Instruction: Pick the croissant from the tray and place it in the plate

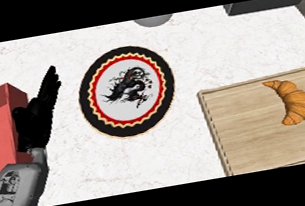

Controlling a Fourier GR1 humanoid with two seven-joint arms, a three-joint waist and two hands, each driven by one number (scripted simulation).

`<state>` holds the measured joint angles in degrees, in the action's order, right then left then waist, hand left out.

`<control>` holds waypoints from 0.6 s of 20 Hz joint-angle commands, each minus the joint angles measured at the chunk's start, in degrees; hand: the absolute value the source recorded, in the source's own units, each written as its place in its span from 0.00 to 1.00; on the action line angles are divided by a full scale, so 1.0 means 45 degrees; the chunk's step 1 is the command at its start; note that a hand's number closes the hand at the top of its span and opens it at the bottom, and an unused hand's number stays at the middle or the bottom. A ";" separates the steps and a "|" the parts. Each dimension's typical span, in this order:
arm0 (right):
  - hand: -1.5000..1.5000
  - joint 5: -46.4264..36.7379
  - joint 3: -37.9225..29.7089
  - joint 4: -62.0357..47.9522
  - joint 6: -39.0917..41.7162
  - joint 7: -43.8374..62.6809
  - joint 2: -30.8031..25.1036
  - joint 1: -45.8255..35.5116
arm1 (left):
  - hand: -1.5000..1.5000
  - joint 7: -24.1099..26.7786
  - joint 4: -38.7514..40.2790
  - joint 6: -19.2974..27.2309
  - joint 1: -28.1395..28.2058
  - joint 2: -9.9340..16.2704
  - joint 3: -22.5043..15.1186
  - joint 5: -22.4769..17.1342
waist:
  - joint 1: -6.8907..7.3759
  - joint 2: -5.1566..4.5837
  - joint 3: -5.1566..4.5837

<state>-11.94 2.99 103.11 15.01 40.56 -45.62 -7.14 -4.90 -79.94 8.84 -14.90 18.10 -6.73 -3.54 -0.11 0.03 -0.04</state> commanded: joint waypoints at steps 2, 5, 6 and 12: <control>0.00 -0.1059 0.0698 -0.1756 0.0339 -0.0061 0.1354 -0.1129 | 0.50 0.0159 -0.0180 -0.0460 0.0143 -0.0048 0.0318 0.0132 | 0.0142 -0.0026 0.0008; 0.00 -0.0902 0.0207 -0.1511 0.1468 0.0433 0.1456 -0.1410 | 0.50 -0.0790 -0.1225 -0.0423 0.0524 -0.0286 0.0261 0.0360 | 0.0100 0.0000 0.0008; 0.00 -0.1674 0.0376 -0.1863 0.0905 -0.0735 0.1385 -0.0181 | 0.50 -0.0641 -0.1127 -0.0452 0.0463 -0.0158 0.0508 0.0255 | 0.0059 -0.0001 0.0012; 0.00 -0.2486 0.0527 -0.3735 0.1498 -0.1049 0.2052 -0.1156 | 0.50 0.1101 0.1300 -0.0443 -0.0301 -0.0968 0.0624 0.0986 | -0.0014 -0.0035 0.0005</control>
<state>-20.83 5.23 89.44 20.53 37.13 -37.70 -12.06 -5.01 -80.83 6.56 -14.48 16.14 -4.38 -0.91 0.16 -0.05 0.01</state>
